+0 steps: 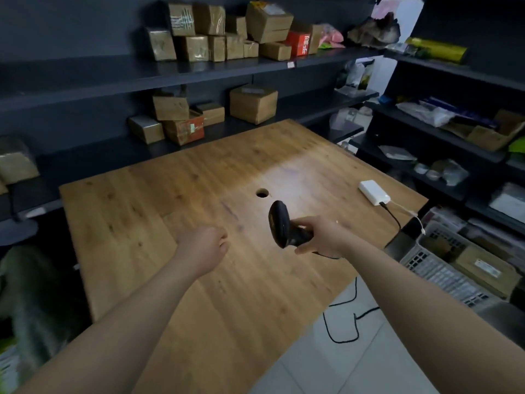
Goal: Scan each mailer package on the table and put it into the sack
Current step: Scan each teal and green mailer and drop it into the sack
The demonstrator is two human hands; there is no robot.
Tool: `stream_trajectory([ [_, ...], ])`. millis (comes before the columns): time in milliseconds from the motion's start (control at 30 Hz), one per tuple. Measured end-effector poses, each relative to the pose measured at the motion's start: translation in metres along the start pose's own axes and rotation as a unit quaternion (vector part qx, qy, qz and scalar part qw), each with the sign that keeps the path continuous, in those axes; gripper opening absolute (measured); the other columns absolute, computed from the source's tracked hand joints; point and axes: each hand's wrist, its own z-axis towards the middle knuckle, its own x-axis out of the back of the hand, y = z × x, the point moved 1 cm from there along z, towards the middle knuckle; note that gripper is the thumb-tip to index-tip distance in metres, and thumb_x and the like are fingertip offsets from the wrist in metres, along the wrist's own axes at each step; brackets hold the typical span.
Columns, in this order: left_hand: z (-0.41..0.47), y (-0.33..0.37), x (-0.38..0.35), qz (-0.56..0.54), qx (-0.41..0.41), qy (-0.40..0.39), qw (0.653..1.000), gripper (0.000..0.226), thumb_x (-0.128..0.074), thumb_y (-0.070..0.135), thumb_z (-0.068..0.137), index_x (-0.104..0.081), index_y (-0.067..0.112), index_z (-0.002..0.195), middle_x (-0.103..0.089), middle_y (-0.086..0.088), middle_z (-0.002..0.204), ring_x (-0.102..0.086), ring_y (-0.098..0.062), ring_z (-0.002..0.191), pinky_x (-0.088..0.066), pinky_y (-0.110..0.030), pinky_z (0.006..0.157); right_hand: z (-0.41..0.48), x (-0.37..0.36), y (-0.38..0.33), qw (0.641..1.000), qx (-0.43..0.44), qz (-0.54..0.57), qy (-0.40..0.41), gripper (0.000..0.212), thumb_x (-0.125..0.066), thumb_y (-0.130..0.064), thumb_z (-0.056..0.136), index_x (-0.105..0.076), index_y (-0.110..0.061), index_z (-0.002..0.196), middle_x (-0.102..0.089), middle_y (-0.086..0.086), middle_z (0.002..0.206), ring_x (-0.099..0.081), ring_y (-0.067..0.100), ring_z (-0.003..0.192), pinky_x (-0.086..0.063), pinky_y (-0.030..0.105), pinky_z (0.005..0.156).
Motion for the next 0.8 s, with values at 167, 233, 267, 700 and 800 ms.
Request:
stream_trajectory([
  [167,0.045,0.019,-0.02,-0.01,0.033,-0.02,0.999,0.032,-0.049,0.039,0.093,-0.064,0.024,0.116,-0.067,0.001,0.114,-0.062,-0.022,0.104,-0.052,-0.034,0.083,0.059,0.017,0.04,0.998,0.054,-0.028,0.002,0.064,-0.073,-0.006,0.08,-0.056,-0.037,0.133,-0.064,-0.011,0.109,-0.057,0.016,0.104,-0.045,0.034,0.089],
  [233,0.058,0.028,-0.031,-0.019,0.048,-0.026,0.998,0.03,-0.048,0.038,0.094,-0.064,0.024,0.115,-0.067,0.001,0.111,-0.063,-0.022,0.1,-0.051,-0.033,0.078,0.084,0.019,0.058,0.996,0.075,-0.047,-0.004,0.064,-0.07,-0.004,0.078,-0.057,-0.038,0.13,-0.066,-0.008,0.104,-0.058,0.019,0.1,-0.045,0.035,0.083],
  [267,0.063,0.032,-0.036,-0.024,0.059,-0.028,0.998,0.03,-0.048,0.037,0.094,-0.064,0.023,0.115,-0.066,0.001,0.111,-0.063,-0.022,0.098,-0.05,-0.031,0.074,0.095,0.019,0.067,0.995,0.085,-0.055,-0.011,0.062,-0.069,-0.004,0.078,-0.058,-0.037,0.129,-0.066,-0.005,0.102,-0.059,0.021,0.098,-0.046,0.035,0.081],
  [700,0.089,0.104,-0.091,-0.021,0.262,-0.07,0.962,0.034,-0.046,0.035,0.097,-0.06,0.017,0.123,-0.064,-0.001,0.115,-0.061,-0.019,0.099,-0.052,-0.034,0.082,0.195,-0.009,0.157,0.96,0.21,-0.123,-0.138,0.062,-0.059,-0.011,0.091,-0.043,-0.035,0.146,-0.059,0.001,0.117,-0.056,0.022,0.108,-0.046,0.035,0.093],
  [800,0.083,0.112,-0.097,-0.01,0.308,-0.078,0.948,0.035,-0.045,0.036,0.097,-0.059,0.018,0.124,-0.063,-0.001,0.118,-0.061,-0.02,0.103,-0.05,-0.034,0.083,0.201,-0.015,0.169,0.955,0.226,-0.125,-0.146,0.066,-0.058,-0.01,0.091,-0.037,-0.035,0.149,-0.057,0.001,0.123,-0.054,0.023,0.113,-0.045,0.032,0.092],
])
